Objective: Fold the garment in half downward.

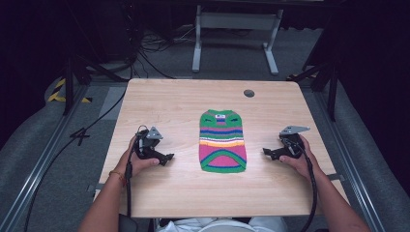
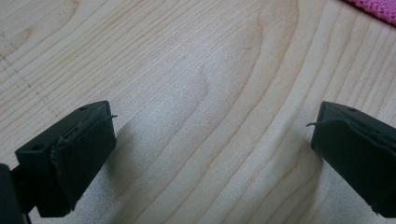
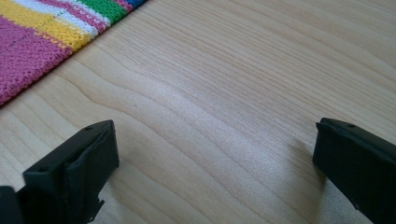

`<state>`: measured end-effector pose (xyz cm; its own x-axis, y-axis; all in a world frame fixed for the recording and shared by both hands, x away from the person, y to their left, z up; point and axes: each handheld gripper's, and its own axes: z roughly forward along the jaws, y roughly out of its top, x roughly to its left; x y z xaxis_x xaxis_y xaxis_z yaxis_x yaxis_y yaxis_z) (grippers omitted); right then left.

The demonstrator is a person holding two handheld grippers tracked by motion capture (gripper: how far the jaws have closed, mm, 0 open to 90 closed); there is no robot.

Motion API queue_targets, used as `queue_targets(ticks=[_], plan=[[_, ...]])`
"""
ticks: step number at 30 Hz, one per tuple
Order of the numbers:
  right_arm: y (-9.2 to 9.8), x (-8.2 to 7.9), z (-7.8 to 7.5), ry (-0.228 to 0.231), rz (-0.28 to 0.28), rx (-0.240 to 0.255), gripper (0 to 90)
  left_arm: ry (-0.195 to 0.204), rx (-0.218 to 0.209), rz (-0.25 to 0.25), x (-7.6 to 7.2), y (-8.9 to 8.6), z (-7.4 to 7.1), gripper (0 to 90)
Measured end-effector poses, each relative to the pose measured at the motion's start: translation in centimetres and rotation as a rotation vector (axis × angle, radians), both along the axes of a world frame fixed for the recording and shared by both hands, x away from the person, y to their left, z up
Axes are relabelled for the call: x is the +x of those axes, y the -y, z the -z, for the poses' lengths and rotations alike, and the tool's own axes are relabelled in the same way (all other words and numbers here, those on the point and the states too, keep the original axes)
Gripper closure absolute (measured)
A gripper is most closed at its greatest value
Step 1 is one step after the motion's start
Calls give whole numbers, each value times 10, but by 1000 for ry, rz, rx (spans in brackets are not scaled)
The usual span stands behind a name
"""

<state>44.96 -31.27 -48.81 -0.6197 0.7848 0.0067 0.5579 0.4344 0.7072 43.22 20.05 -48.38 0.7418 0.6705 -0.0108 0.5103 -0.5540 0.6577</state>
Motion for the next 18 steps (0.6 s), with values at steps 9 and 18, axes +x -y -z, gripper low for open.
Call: queue_targets(ticks=[9, 18], plan=[[0, 0, 0, 0, 0, 0, 6, -4, -8, -6, -1, 1, 0, 4], [0, 0, 0, 0, 2, -1, 7, 1, -3, -15, -1, 0, 0, 4]])
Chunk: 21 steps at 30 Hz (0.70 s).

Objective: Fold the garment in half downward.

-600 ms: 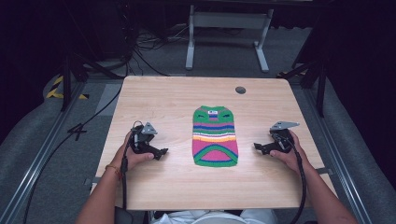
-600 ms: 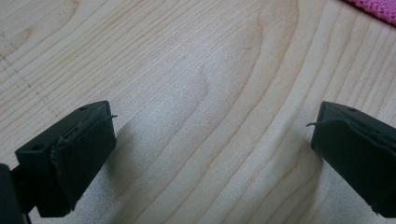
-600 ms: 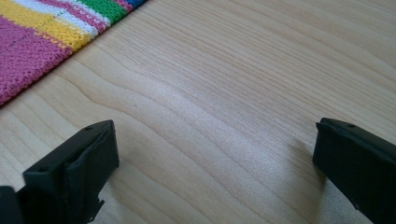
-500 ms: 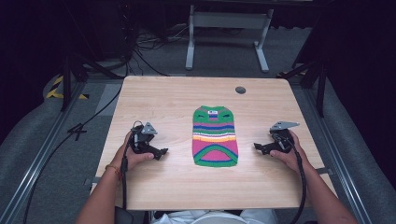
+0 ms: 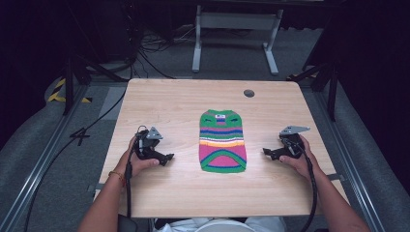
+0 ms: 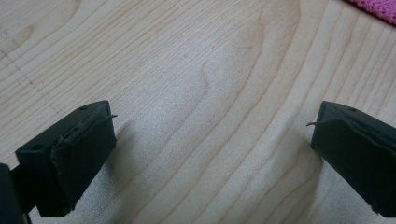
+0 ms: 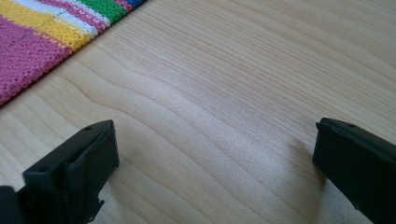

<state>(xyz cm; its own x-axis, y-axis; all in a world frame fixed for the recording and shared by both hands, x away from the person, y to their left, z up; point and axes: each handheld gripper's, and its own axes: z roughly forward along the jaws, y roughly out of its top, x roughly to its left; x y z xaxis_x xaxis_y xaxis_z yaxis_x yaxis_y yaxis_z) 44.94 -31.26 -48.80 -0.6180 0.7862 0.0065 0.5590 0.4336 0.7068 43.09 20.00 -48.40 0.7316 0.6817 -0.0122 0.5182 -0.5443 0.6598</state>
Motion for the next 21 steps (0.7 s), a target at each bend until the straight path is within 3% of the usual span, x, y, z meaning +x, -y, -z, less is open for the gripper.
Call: queue_targets(ticks=[3, 7, 10, 12, 14, 16, 18, 21], plan=[[0, 0, -1, -6, 1, -4, 7, -2, 7, 4, 1, 0, -1, 3], [3, -1, -4, -27, -11, -16, 50, -40, 35, 23, 2, 1, -7, 49], [5, -1, -7, -27, -4, -12, 146, -34, 18, 35, 7, -1, -10, 216], [6, 0, -9, -29, -6, -15, 233, -46, 13, 35, 10, 1, -11, 192], [6, 3, -12, -37, -3, -8, 316, -24, 31, 50, 13, 5, -11, 266], [4, 7, -17, -26, -22, 17, 365, -53, 27, 58, 20, 7, -14, 274], [0, 13, -22, -35, -24, 25, 408, -19, 32, 54, 24, 11, -17, 338], [-12, 25, -33, -17, -55, 30, 494, -50, 24, 59, 36, 17, -21, 334]])
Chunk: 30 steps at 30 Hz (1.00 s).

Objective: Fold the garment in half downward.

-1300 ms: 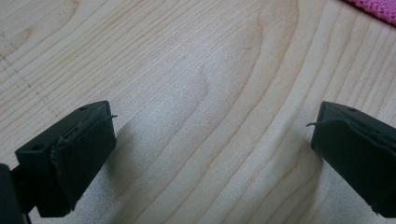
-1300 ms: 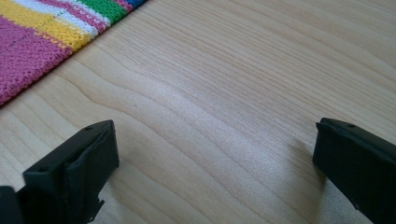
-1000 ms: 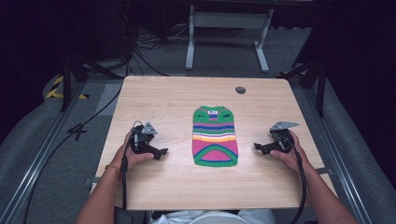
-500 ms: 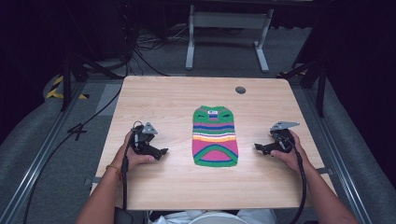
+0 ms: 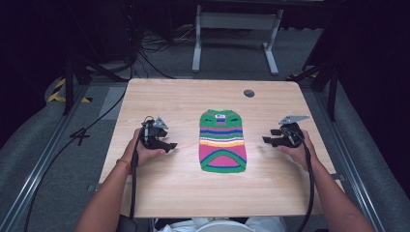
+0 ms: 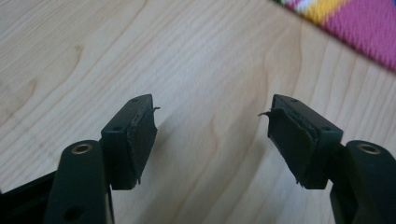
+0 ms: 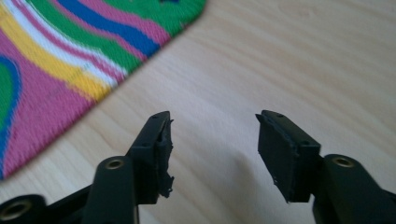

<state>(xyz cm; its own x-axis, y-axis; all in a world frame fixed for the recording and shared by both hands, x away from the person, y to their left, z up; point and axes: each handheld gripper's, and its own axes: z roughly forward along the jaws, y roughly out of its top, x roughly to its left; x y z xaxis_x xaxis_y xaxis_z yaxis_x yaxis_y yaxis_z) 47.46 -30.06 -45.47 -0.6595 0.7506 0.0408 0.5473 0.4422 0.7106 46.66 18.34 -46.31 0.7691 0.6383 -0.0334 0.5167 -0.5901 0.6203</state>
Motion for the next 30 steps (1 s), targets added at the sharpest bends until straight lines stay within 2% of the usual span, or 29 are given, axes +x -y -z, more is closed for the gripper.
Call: queue_targets(ticks=[1, 2, 4, 5, 7, 12, 13, 14, 19, 23, 26, 30], plan=[[0, 0, 0, 0, 0, 0, 494, -3, -3, 12, 7, 6, -2, 334], [-6, 7, -4, 7, -5, -4, 511, 9, -9, 15, 12, 10, -4, 346], [-19, 20, -8, 4, -25, 11, 532, 4, -36, 17, 25, 21, -8, 363], [-26, 25, -9, 3, -28, 10, 534, 17, -44, 17, 34, 28, -9, 374], [-40, 37, -8, 0, -32, 15, 537, 13, -65, 18, 47, 37, -11, 383], [-64, 61, -6, 1, -28, 11, 554, 19, -105, -17, 79, 57, -12, 409], [-69, 66, -6, 4, -26, 8, 556, 17, -98, -21, 82, 59, -13, 410], [-71, 69, -6, 4, -24, 3, 561, 22, -117, -26, 87, 63, -12, 418], [-83, 87, -1, -4, -1, 6, 573, 7, -96, -42, 103, 80, -9, 429], [-90, 97, 2, -11, 19, 22, 576, 0, -88, -58, 115, 93, -6, 440], [-95, 102, 6, -17, 30, 6, 564, -3, -90, -77, 122, 101, -2, 472], [-98, 109, 14, -37, 52, -3, 561, -26, -93, -87, 128, 109, 7, 498]])
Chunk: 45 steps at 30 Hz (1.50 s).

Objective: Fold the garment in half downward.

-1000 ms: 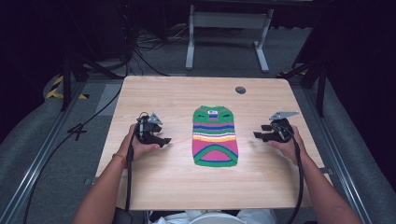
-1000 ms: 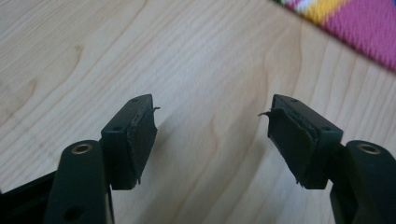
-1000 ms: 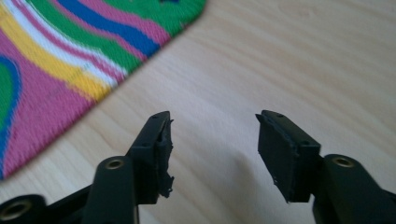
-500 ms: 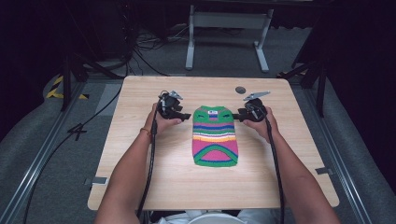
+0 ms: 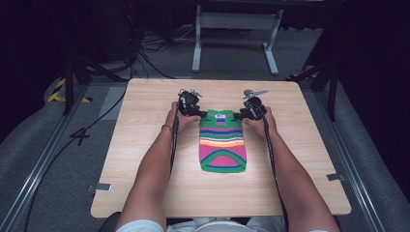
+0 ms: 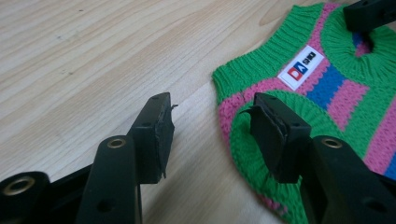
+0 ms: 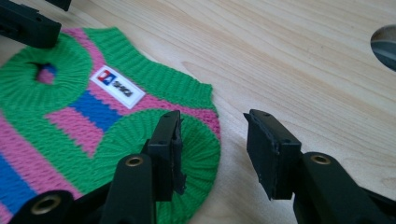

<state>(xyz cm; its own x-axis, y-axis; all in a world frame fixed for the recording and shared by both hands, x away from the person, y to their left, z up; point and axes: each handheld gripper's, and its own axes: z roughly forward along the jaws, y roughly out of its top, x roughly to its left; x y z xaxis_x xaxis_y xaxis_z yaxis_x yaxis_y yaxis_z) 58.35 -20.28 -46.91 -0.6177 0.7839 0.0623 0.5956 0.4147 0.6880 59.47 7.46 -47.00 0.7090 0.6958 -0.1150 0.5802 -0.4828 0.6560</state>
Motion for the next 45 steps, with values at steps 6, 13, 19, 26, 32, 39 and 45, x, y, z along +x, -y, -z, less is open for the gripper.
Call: queue_targets(ticks=[6, 13, 19, 26, 32, 39, 45], plan=[[-1, 4, 5, -3, 22, 21, 585, 7, -11, -6, -1, 6, 3, 554], [-8, 1, 4, -19, -9, 14, 821, 11, 10, 27, -6, 13, 2, 754], [-9, 0, 1, -3, -15, 5, 860, 53, 70, 8, -8, 22, -4, 842], [-5, 1, -24, 71, -26, 52, 861, 118, 28, -6, -7, 24, -26, 841], [-1, -10, -47, 154, -93, 81, 858, 206, 14, 53, -24, 15, -51, 838], [7, -40, -62, 218, -202, 129, 852, 274, 30, 167, -58, 11, -68, 835], [11, -65, -69, 240, -290, 148, 850, 298, 30, 242, -84, 8, -70, 835]])
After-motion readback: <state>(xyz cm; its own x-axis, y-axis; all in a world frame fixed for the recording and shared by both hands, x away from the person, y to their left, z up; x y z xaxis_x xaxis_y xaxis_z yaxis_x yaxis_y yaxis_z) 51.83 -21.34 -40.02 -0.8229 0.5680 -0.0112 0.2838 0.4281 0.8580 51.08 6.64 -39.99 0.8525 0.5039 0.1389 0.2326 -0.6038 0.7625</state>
